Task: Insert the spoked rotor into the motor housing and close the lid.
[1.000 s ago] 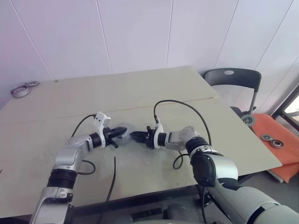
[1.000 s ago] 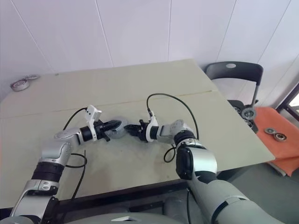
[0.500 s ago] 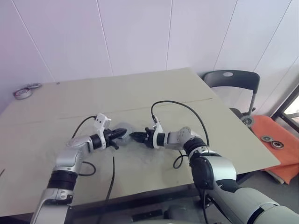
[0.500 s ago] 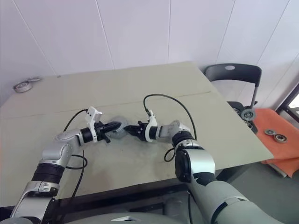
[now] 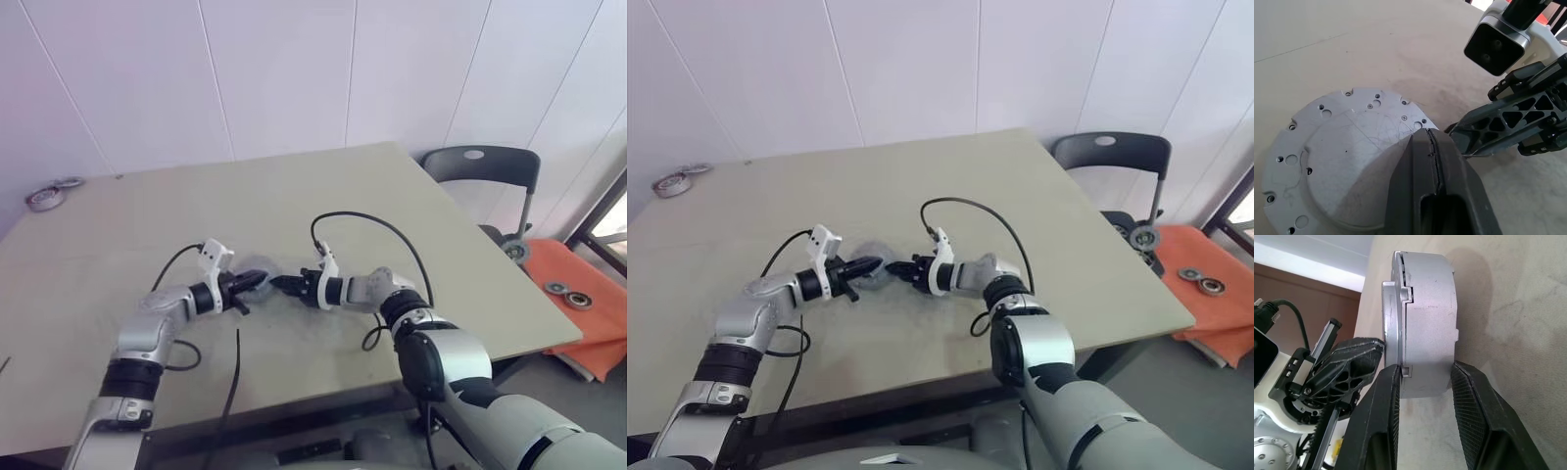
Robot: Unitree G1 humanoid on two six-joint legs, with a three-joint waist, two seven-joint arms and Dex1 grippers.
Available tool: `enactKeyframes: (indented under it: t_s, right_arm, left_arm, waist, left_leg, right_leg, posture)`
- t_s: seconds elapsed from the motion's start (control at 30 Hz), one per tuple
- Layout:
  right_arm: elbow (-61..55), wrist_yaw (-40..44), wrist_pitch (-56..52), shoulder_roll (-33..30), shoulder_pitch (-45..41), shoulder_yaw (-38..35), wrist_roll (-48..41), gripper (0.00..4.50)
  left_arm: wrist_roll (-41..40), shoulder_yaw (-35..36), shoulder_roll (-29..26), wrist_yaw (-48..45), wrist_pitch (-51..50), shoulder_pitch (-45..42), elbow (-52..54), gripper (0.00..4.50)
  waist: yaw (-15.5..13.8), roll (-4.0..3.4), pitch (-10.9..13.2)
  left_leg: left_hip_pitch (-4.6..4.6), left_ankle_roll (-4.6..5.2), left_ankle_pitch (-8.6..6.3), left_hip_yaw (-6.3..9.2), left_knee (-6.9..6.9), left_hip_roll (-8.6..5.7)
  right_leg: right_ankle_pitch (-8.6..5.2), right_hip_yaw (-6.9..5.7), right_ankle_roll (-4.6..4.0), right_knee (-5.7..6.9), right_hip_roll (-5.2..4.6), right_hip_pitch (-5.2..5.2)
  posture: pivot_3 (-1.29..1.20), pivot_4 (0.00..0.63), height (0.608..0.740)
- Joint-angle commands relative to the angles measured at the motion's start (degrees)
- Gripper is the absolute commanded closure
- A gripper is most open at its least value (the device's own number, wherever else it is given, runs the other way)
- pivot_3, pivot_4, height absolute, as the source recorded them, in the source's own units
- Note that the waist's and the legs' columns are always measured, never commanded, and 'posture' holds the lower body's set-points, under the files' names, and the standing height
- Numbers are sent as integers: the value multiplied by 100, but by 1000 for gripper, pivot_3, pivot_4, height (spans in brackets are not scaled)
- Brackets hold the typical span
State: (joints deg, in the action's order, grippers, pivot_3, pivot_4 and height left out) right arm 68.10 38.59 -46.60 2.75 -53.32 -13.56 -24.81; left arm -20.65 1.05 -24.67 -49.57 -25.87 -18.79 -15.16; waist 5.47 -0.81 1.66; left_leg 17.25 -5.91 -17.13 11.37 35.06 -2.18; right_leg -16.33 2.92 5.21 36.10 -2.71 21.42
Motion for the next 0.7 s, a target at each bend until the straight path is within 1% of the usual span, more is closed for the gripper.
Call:
enactKeyframes:
  t_s: [0.03, 0.13, 0.3, 0.47, 0.57, 0.7]
  right_arm:
    - [124, -259, 486, -191, 240, 442, 671, 3290]
    - [108, -284, 644, -178, 264, 555, 729, 3290]
    - [233, -508, 531, -160, 263, 534, 672, 3290]
    - [235, -361, 488, -157, 261, 594, 694, 3290]
    - [256, -464, 483, -163, 260, 541, 666, 3290]
    - [283, -579, 503, -173, 252, 519, 671, 3290]
  left_arm:
    - [89, -92, -4, 25, -64, 30, 5, 4500]
    - [84, -98, -3, 24, -65, 43, 24, 4500]
    - [79, -103, 5, 32, -67, 58, 54, 4500]
    - [63, -89, 10, 42, -90, 77, 98, 4500]
    - [65, -73, 9, 59, -85, 80, 98, 4500]
    - [-40, 148, 25, 180, -23, 12, 131, 4500]
  waist:
    - [-1, -4, 1]
    - [-1, -13, 3]
    - [-1, -22, 6]
    - [-1, -29, 8]
    - [-2, -31, 8]
    - [-1, -32, 9]
  left_leg:
    - [2, 0, 0, 0, 0, 0]
    - [7, -1, 0, 0, 1, 0]
    - [14, -1, -1, 0, 1, 0]
    - [15, -1, -1, 0, 0, 0]
    - [14, -1, -1, 0, 0, 0]
    - [15, -1, -1, 0, 0, 0]
  right_leg:
    - [0, 0, 0, 0, 0, 2]
    - [0, -2, 0, -2, -2, 6]
    - [-1, -6, -1, -5, -5, 16]
    - [-1, -7, -1, -5, -6, 21]
    - [-1, -7, -1, -5, -6, 21]
    - [-1, -7, -1, -5, -6, 23]
  posture:
    - [0, 0, 740]
    - [0, 0, 740]
    - [0, 0, 740]
    - [0, 0, 740]
    - [0, 0, 740]
    - [0, 0, 740]
